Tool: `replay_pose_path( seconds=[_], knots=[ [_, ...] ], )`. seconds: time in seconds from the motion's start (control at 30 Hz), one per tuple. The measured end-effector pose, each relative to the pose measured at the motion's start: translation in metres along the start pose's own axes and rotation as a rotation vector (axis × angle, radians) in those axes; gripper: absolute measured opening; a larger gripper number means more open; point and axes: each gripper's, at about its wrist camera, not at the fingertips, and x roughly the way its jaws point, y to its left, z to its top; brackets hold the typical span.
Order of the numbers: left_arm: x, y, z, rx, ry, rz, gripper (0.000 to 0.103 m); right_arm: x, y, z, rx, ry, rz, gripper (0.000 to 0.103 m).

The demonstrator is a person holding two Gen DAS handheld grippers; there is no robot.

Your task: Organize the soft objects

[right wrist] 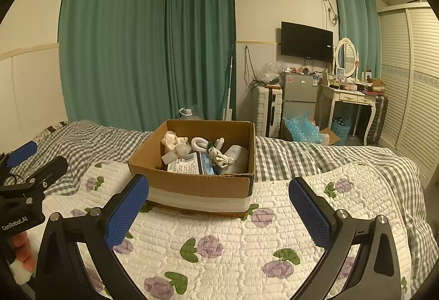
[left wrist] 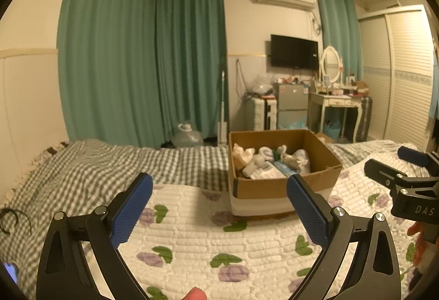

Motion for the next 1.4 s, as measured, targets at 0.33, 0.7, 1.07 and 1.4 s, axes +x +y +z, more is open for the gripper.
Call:
replay_pose_path(
  seconds=[0.33, 0.7, 1.07, 1.4],
  knots=[
    [-0.0007, -0.0011, -0.0003, -0.006, 0.0, 0.003, 0.1, 0.0003, -0.0008, -0.0017, 0.004, 0.005, 0.003, 0.103],
    [-0.0014, -0.0028, -0.0012, -0.004, -0.001, 0.005, 0.1, 0.0002, -0.0009, -0.0019, 0.003, 0.006, 0.002, 0.103],
    [-0.0017, -0.0038, -0.0016, -0.004, 0.001, 0.008, 0.1, 0.0006, -0.0006, -0.0028, 0.004, 0.01, 0.004, 0.103],
    [-0.0004, -0.0039, -0.0036, -0.007, 0.012, 0.009, 0.1, 0.0019, -0.0019, -0.0043, 0.0, 0.016, 0.0, 0.103]
  ],
)
